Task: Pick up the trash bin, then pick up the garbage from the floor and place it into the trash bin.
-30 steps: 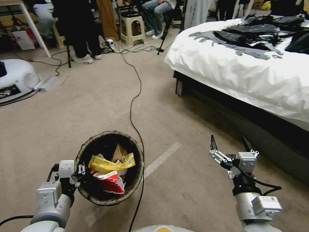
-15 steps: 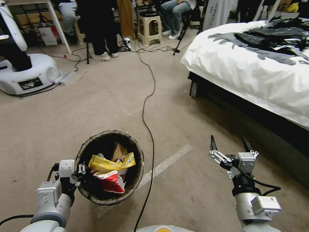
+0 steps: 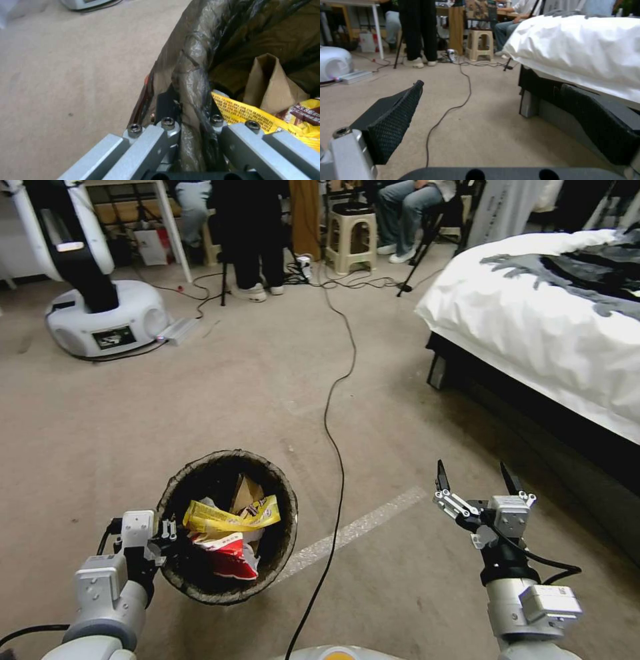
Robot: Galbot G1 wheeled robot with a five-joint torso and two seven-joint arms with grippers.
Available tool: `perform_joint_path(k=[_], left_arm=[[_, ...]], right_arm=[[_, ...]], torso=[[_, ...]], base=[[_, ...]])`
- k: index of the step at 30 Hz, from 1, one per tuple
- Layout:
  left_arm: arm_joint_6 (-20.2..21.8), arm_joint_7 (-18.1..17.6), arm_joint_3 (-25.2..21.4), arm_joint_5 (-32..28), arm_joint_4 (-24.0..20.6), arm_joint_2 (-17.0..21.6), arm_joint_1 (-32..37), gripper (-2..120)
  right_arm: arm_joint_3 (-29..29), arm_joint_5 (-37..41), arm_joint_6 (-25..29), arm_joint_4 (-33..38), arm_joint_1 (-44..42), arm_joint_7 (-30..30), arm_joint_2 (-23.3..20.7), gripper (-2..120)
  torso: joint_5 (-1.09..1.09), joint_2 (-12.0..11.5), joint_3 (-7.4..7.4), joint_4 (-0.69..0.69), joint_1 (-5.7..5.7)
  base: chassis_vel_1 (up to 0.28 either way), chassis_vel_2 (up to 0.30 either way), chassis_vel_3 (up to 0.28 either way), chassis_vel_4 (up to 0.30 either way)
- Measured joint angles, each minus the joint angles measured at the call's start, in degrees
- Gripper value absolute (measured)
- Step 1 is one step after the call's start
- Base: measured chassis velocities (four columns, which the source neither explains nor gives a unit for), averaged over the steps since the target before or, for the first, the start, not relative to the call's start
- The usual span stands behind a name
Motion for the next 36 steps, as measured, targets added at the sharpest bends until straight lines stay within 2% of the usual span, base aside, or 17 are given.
perform_joint_path(k=[36], left_arm=[[0.01, -0.01, 0.18, 0.18, 0.00, -0.06, -0.19, 1]], right_arm=[[-0.05, 0.03, 0.06, -0.11, -0.03, 0.23, -0.08, 100]], torso=[[0.00, 0.00, 0.00, 0.00, 0.00]], base=[[0.064, 0.063, 0.063, 0.066]])
